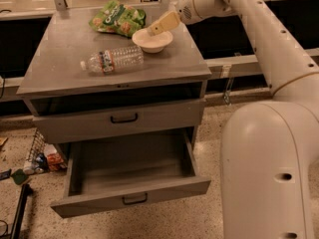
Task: Place green rice chip bag into middle drawer
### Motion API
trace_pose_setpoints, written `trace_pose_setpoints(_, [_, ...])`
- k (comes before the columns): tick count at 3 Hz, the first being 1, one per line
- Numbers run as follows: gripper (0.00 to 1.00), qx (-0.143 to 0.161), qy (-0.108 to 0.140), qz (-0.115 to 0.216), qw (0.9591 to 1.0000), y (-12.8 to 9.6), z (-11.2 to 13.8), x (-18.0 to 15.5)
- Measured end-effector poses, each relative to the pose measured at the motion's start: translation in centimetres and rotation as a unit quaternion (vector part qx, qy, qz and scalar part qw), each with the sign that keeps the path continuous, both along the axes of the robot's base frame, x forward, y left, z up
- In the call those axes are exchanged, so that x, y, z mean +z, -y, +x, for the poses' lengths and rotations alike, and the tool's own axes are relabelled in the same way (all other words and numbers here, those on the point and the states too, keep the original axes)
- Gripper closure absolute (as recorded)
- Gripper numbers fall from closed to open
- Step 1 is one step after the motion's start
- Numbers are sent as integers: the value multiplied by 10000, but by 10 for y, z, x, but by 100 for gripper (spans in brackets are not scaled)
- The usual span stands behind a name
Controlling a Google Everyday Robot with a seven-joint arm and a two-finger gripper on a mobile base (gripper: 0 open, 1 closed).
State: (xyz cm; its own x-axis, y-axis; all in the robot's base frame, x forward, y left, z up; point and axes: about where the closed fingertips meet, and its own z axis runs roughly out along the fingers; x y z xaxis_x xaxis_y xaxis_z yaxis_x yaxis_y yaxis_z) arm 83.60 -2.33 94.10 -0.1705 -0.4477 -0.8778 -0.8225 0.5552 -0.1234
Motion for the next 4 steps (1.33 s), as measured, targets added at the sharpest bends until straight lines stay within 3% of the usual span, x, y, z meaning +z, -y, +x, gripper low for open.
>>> trace_pose_setpoints(1, [0,-309,81,296,9990,1,19,-1])
trace_pose_setpoints(2, [0,-1251,180,933,9876,-12,74,-4])
trace_pose_setpoints(3, [0,-1426,337,1300,9806,-30,99,3])
trace_pose_setpoints(4, [0,-1119,461,1299,9841,-63,113,-3])
